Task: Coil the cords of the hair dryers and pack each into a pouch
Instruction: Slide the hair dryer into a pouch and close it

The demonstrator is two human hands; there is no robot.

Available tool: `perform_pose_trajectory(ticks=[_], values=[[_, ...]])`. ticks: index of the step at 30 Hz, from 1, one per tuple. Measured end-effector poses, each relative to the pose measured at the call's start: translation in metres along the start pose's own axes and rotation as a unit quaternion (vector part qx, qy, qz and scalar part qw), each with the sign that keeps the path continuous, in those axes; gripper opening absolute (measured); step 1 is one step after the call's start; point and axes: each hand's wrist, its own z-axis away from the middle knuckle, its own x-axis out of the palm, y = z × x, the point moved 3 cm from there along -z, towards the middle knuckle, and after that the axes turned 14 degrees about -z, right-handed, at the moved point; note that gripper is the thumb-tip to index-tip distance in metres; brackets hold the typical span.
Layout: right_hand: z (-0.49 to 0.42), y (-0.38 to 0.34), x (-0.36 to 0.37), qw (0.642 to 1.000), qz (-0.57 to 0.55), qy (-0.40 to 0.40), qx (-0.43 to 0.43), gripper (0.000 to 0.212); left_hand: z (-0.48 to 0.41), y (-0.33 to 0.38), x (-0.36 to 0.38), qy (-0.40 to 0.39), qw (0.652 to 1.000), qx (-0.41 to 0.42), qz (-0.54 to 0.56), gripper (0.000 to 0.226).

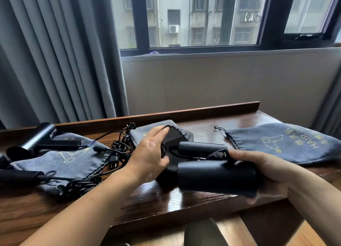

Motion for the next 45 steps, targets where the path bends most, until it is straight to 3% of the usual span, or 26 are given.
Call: perform_pose_trajectory(ticks=[5,11,16,20,25,29,30,34,38,40,43,45], values=[[-0.012,-0.009,-0.001,0.994,-0.025,0.087,-0.06,0.063,0.011,0.017,0.007,-0.015,0.998,0.058,-0.024,0.078],[-0.027,-0.013,0.017,0.987,-0.029,0.109,-0.115,0.063,0.011,0.036,0.016,-0.001,0.999,0.037,-0.033,0.09],[-0.039,-0.011,0.037,0.981,0.062,0.09,-0.163,0.048,0.007,0.05,0.011,0.0,0.998,0.05,-0.029,0.097],[-0.051,-0.013,0.038,0.975,0.063,0.112,-0.183,0.038,0.006,0.051,0.012,-0.006,0.998,0.067,0.009,0.097],[-0.065,-0.016,0.046,0.962,0.074,0.132,-0.226,0.039,0.007,0.055,0.011,0.029,0.996,0.079,-0.013,0.093],[-0.08,-0.016,0.052,0.954,0.071,0.179,-0.23,0.061,0.01,0.068,0.014,0.074,0.991,0.1,-0.046,0.091],[-0.082,-0.015,0.054,0.96,0.05,0.169,-0.218,0.058,0.009,0.068,0.014,0.082,0.99,0.109,-0.045,0.091],[-0.087,-0.011,0.06,0.973,-0.023,0.113,-0.2,0.016,0.002,0.059,0.01,0.08,0.991,0.111,-0.004,0.09],[-0.102,0.005,0.066,0.963,-0.103,0.12,-0.22,0.015,0.006,0.052,0.023,0.064,0.99,0.122,0.025,0.087],[-0.112,0.011,0.067,0.963,-0.052,0.139,-0.225,0.031,0.007,0.046,0.028,0.084,0.989,0.116,0.025,0.083],[-0.111,0.009,0.066,0.961,0.127,0.129,-0.21,0.067,0.008,0.031,0.029,0.144,0.987,0.071,-0.01,0.073],[-0.106,0.002,0.057,0.932,0.257,0.133,-0.219,0.055,0.012,0.022,0.03,0.161,0.986,0.043,-0.022,0.068]])
